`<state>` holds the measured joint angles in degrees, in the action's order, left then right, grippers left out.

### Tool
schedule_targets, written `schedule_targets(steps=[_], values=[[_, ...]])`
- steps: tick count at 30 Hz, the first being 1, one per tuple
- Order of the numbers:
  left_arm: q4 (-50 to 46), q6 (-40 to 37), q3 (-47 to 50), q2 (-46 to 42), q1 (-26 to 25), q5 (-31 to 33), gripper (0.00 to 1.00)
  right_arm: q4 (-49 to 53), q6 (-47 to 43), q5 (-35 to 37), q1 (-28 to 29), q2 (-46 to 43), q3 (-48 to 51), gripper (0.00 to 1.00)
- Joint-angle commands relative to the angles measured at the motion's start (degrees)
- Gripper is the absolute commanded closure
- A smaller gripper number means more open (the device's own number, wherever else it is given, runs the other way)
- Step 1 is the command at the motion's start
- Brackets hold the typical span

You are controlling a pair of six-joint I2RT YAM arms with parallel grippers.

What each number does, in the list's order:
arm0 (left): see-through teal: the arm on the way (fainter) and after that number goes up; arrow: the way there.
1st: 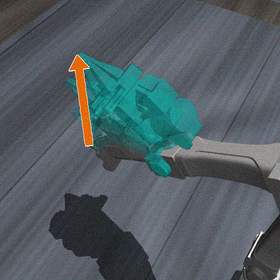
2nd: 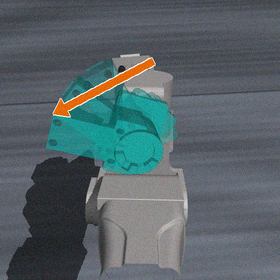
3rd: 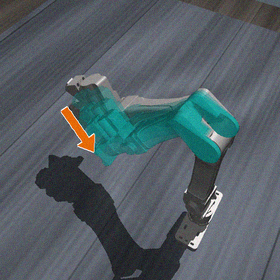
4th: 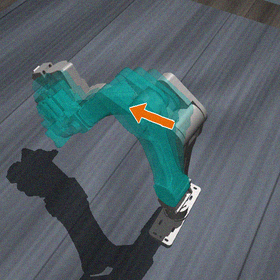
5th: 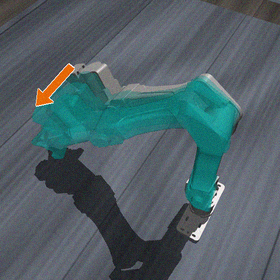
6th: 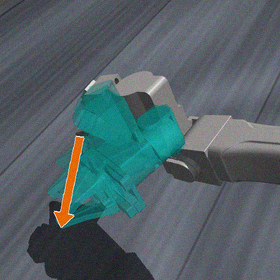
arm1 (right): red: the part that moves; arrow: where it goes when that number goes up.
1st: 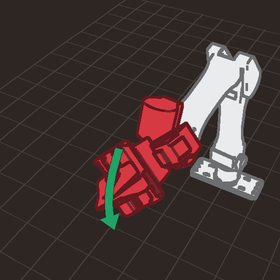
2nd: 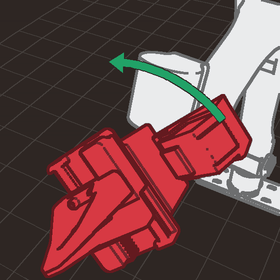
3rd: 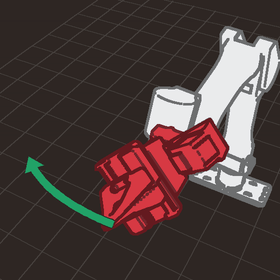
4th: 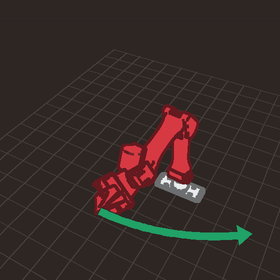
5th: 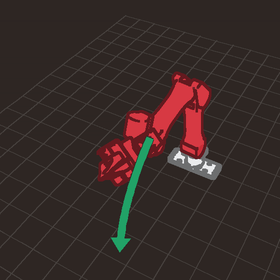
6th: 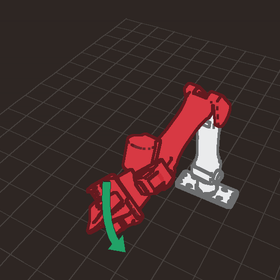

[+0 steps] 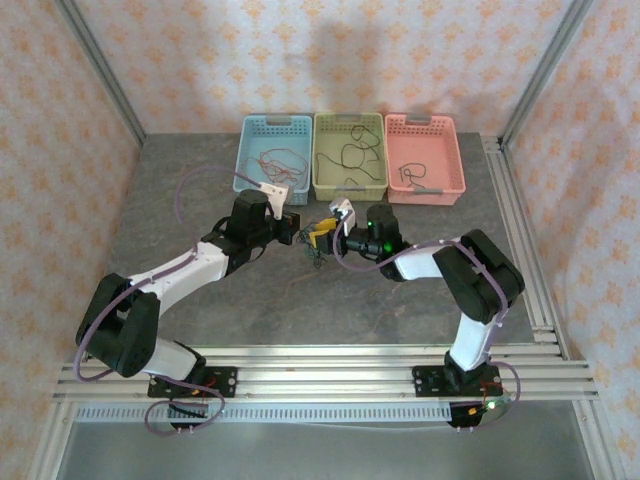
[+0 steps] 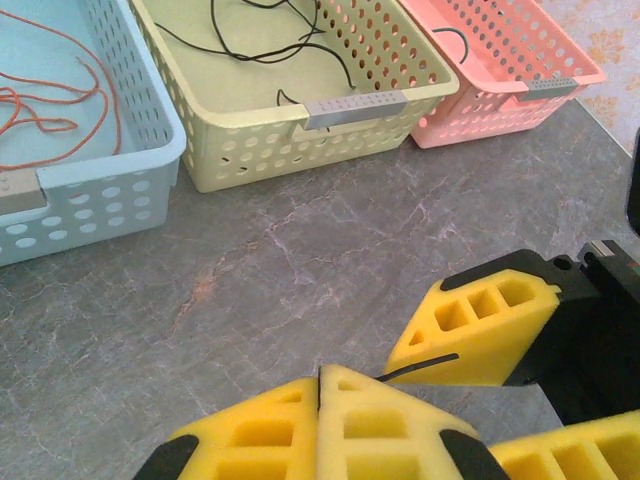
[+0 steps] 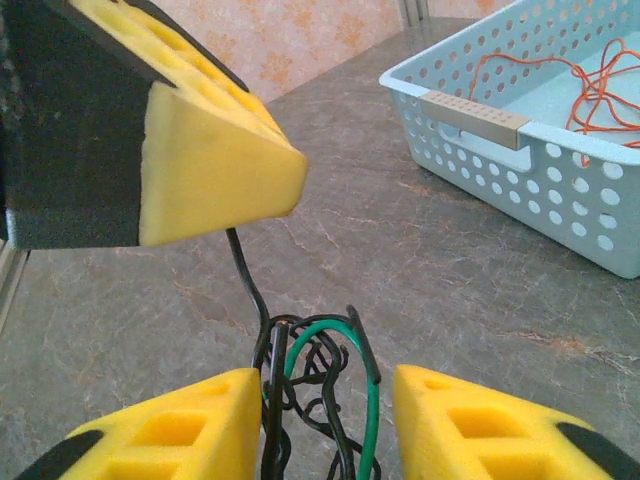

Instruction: Untangle the cables

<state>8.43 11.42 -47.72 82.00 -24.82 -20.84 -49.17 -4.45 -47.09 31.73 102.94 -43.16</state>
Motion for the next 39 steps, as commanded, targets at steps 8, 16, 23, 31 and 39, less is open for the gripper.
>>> schedule_targets(steps=[8,16,23,31,39], values=[[1.07,-2.17,-0.28,-0.78,-1.35,-0.74,1.0,-5.85,0.76,4.21,0.37,-0.2,0.01,1.0],[0.78,-2.03,0.15,-1.44,-1.52,1.46,1.0,-10.64,6.78,19.45,-3.53,-3.16,3.73,1.0],[2.71,-1.57,2.16,-3.56,-1.45,3.94,1.0,-21.32,22.42,23.03,-11.01,-1.23,6.8,1.0],[5.24,-1.16,4.81,-6.5,-1.27,6.23,1.0,-29.95,31.81,25.19,-15.58,1.72,9.21,1.0],[9.94,-0.09,9.94,-12.03,-0.33,11.07,1.0,-26.94,32.24,31.86,-17.49,0.11,11.25,1.0]])
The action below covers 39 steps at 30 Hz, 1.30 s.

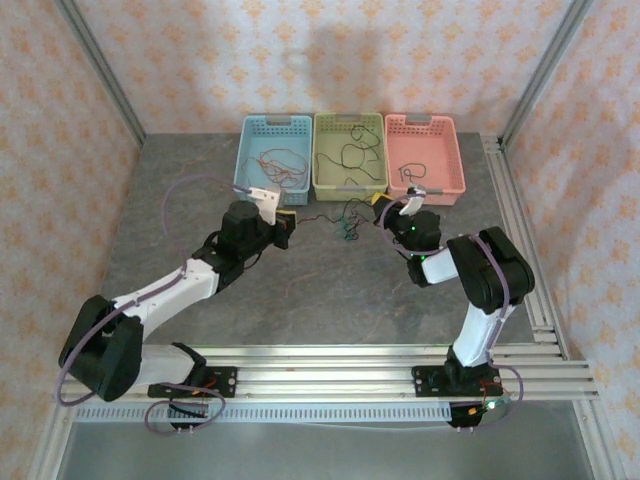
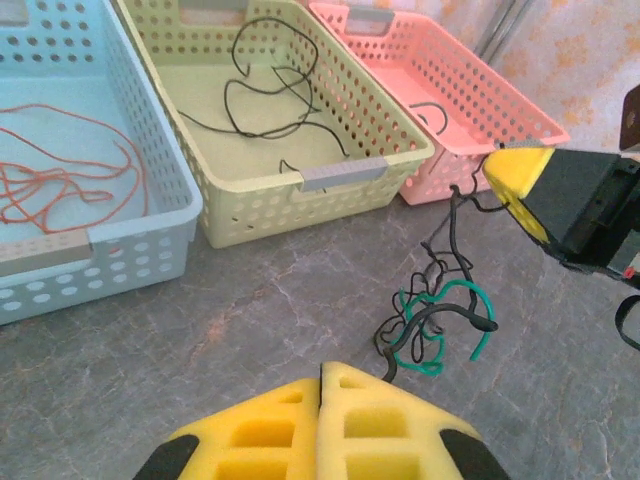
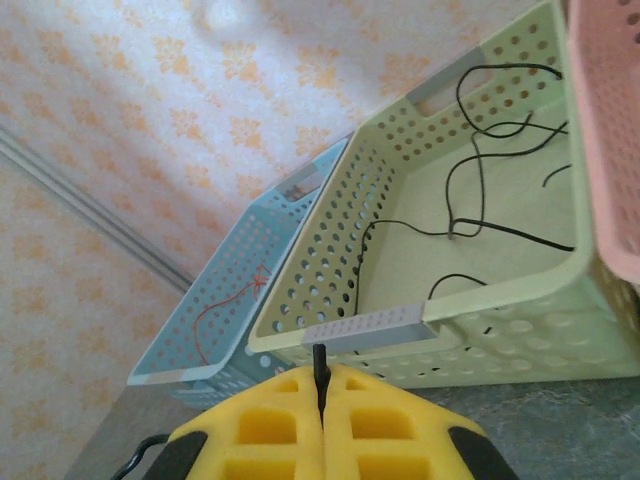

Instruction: Untangle the cables

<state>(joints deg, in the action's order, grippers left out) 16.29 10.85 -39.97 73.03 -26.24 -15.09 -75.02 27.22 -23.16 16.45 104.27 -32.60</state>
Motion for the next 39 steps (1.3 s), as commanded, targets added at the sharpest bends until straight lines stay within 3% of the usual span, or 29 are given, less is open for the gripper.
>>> schedule_targets(steps=[1,6,12,19,24,25,29,30,34,39], values=[[2.51,0.94,2.94,-3.92,1.4,6.57,1.0,-0.13,0.14,8.61,-2.21,-1.68,0.77,1.0],[2.94,3.66,5.31,-7.05,3.33,14.94,1.0,1.72,-0.92,10.52,-2.23,-2.55,1.0,1.0],[3.59,6.54,7.8,-10.12,5.59,19.99,1.0,4.25,-1.68,11.79,-2.22,-3.34,0.98,1.0],[4.43,8.94,9.38,-11.34,7.91,20.44,1.0,4.56,-1.76,9.03,-2.21,-2.58,0.11,1.0],[6.04,8.42,9.3,-10.57,8.05,15.62,1.0,1.27,-1.39,4.92,-2.14,-1.67,-0.29,0.99],[6.31,8.22,9.29,-10.55,8.1,14.69,1.0,0.43,-1.18,3.12,-2.17,-1.18,-0.59,0.92],[8.16,7.81,10.11,-10.9,8.0,12.51,1.0,1.19,-1.84,3.03,-1.51,-1.02,-1.1,0.42],[8.95,7.52,10.34,-10.82,8.05,11.58,1.0,3.26,-2.19,4.37,-1.43,-1.69,-1.22,0.38],[9.98,7.19,10.19,-10.17,8.11,8.58,1.0,4.29,-3.07,4.44,-1.38,-2.24,-1.15,0.39],[11.36,7.09,9.91,-9.35,8.11,4.68,1.0,0.8,-4.76,-1.03,0.25,-1.17,-2.19,0.47]])
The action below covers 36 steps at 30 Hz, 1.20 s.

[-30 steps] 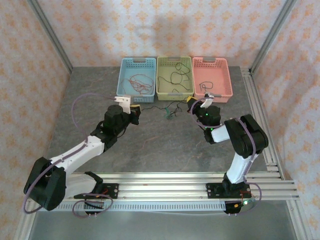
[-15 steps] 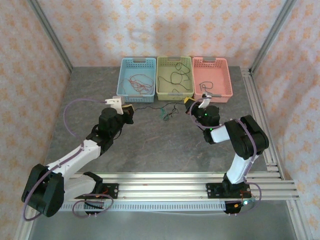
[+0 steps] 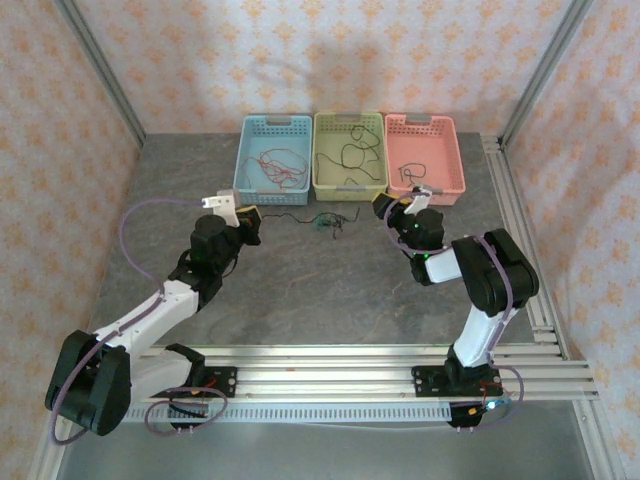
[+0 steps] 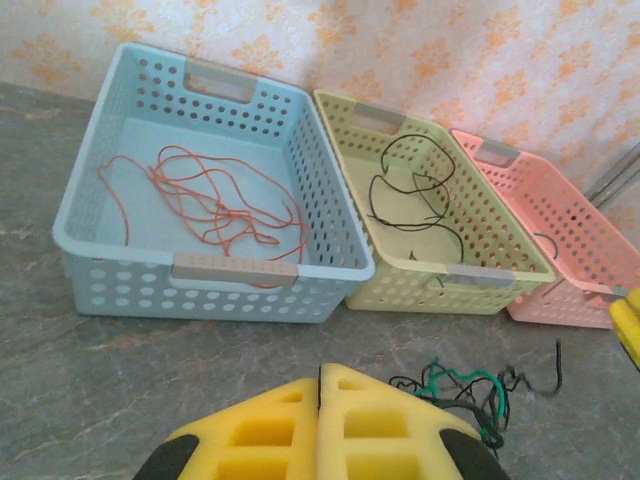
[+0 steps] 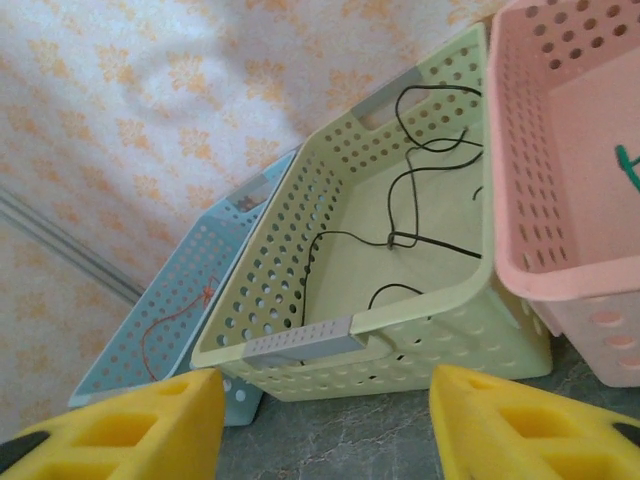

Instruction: Untangle the cables

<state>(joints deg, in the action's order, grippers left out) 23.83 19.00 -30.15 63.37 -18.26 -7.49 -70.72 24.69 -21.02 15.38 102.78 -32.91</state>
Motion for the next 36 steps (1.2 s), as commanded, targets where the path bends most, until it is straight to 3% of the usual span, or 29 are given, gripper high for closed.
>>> schedule_targets(steps=[1,8,13,18,30,36], values=[[3.62,-0.91,-0.23,0.78,0.07,-3.38,1.0,-3.93,-3.15,-4.2,1.84,0.33,-2.07,0.48],[2.8,-0.74,-1.37,2.23,0.07,-4.28,1.0,-5.57,-15.07,-10.61,7.94,-1.76,-1.81,0.47],[1.88,-0.72,-1.73,2.61,0.07,-3.2,1.0,1.27,-24.09,-12.19,12.52,-3.38,-2.92,0.43],[0.74,-0.37,-2.59,3.2,0.03,-2.48,1.0,12.65,-29.91,-12.57,15.24,-3.79,-6.28,0.47],[-1.06,0.42,-3.08,3.35,-0.01,1.51,1.0,29.97,-34.21,-16.48,16.75,-4.26,-11.83,0.52],[-0.74,0.52,-2.83,2.84,0.0,1.24,1.0,36.24,-34.51,-14.14,17.4,-2.48,-14.68,0.38]])
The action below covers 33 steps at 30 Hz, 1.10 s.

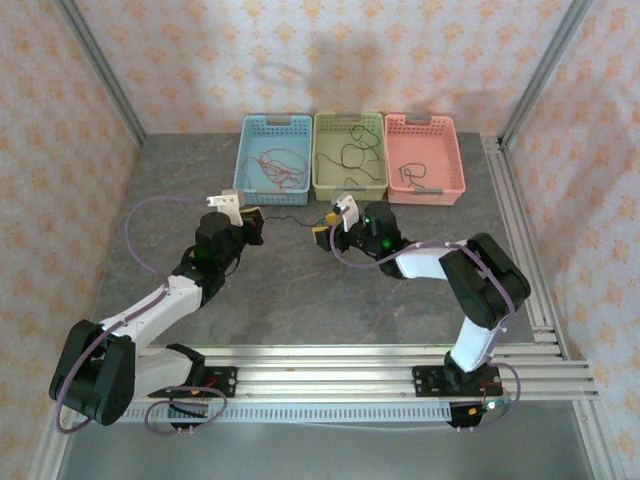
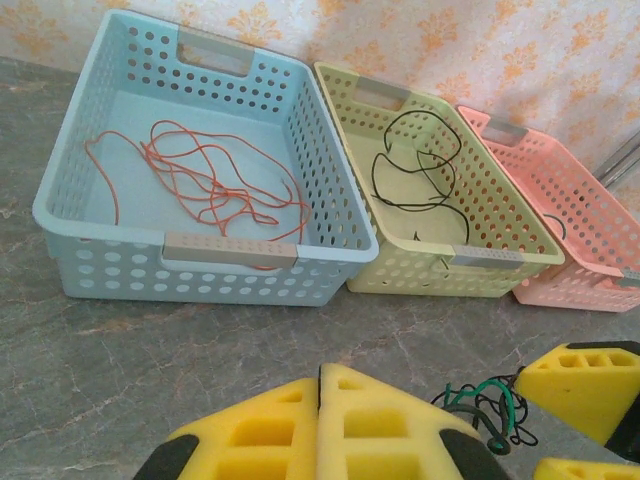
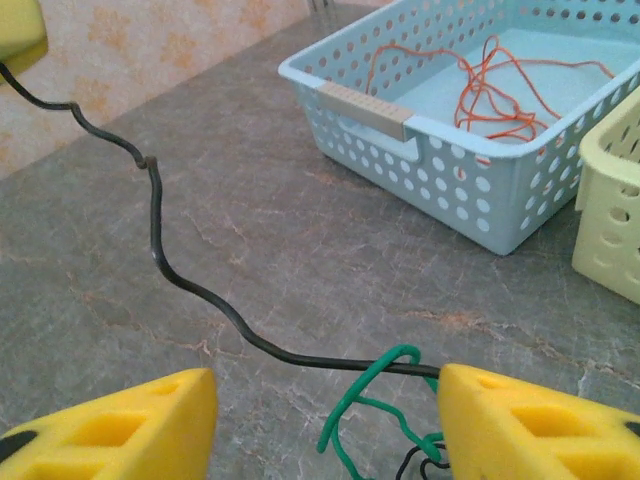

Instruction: Untangle the cables

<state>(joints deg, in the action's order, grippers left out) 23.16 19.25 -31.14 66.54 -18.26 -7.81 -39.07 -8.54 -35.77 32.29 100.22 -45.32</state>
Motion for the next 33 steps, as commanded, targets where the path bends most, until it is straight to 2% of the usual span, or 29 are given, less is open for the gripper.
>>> schedule_targets(steps=[1,6,10,11,13,15,16,21,28,33], values=[[-0.03,0.27,-1.69,-0.5,-0.02,1.65,1.0,5.61,-1.44,1.27,0.72,0.59,-2.93,0.38],[1.73,0.53,-1.03,-0.93,-0.02,-0.35,1.0,7.74,-2.86,7.65,2.5,2.89,-5.2,0.37],[1.62,0.5,-0.95,-1.06,-0.09,-0.27,1.0,5.79,-2.56,9.92,2.77,2.93,-4.79,0.5],[1.48,0.51,-1.03,-1.06,-0.11,-0.04,1.0,5.5,-2.3,10.39,2.77,2.73,-4.61,0.54],[1.1,0.53,-1.03,-1.3,-0.11,0.61,1.0,5.42,-2.27,11.12,2.77,2.54,-4.54,0.71],[1.23,0.62,-0.7,-1.66,-0.05,1.15,1.0,5.36,-3.08,13.1,2.73,2.27,-4.3,0.94],[1.14,0.62,-0.6,-1.84,-0.11,1.49,1.0,5.24,-3.53,14.52,2.77,1.91,-3.97,1.0],[0.75,0.78,-0.21,-2.59,-0.11,3.33,1.0,4.23,-4.75,19.74,1.87,0.22,-2.06,1.0],[0.16,0.85,0.18,-3.49,-0.09,5.88,1.0,3.07,-1.66,20.01,-0.76,-0.34,-1.2,1.0],[-1.31,1.31,0.84,-5.12,-0.1,11.24,1.0,1.47,2.98,20.41,-3.66,-0.71,-0.33,1.0]])
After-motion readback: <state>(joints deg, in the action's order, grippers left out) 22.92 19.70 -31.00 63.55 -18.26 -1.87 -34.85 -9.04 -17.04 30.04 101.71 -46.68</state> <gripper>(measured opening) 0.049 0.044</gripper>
